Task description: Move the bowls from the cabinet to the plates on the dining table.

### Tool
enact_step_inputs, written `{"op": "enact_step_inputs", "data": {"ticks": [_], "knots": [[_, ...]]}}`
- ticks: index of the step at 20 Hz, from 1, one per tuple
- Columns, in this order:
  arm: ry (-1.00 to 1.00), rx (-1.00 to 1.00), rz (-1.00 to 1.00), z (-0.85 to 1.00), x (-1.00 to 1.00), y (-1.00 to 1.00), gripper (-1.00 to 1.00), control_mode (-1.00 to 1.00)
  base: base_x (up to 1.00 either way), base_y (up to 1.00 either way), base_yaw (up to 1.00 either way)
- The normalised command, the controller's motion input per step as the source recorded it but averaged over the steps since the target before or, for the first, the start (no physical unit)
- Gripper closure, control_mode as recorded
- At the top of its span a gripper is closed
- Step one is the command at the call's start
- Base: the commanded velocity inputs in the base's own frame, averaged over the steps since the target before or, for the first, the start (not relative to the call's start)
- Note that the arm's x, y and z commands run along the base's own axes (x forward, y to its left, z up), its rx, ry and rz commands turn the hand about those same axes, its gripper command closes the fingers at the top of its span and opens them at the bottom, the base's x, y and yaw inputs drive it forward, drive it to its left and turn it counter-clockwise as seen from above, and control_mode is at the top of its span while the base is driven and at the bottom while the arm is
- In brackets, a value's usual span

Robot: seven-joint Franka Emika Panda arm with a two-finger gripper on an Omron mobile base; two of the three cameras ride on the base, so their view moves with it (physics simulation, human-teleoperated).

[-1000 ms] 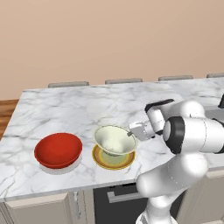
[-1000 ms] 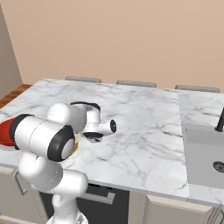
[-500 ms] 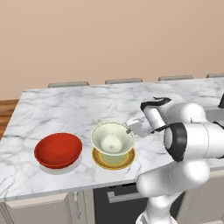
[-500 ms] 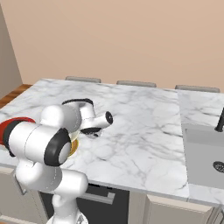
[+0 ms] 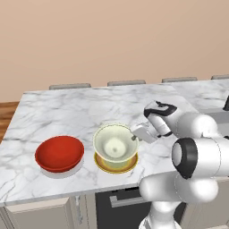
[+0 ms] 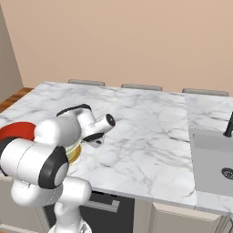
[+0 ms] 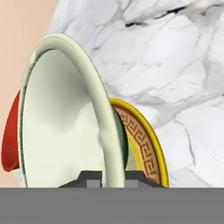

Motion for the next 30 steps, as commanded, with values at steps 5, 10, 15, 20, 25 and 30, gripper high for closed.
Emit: {"op": "enact_step_inputs", "data": {"ticks": [5,10,15,20,25,30], "knots": [[0.05,0.0,0.0,0.06,0.02,0.0,1.0,-1.0,0.0,0.0,0.0],[0.22,0.0,0.0,0.23,0.16,0.0,1.0,-1.0,0.0,0.0,0.0],[0.2,0.0,0.03,0.14,0.06,-0.04,1.0,-1.0,0.0,0.0,0.0],[0.01,0.0,0.01,0.0,-0.01,-0.02,1.0,-1.0,0.0,0.0,0.0],[0.0,0.1,0.0,0.0,-0.09,-0.01,1.0,-1.0,0.0,0.0,0.0],[0.0,0.17,0.0,0.01,-0.23,0.0,1.0,-1.0,0.0,0.0,0.0]]}}
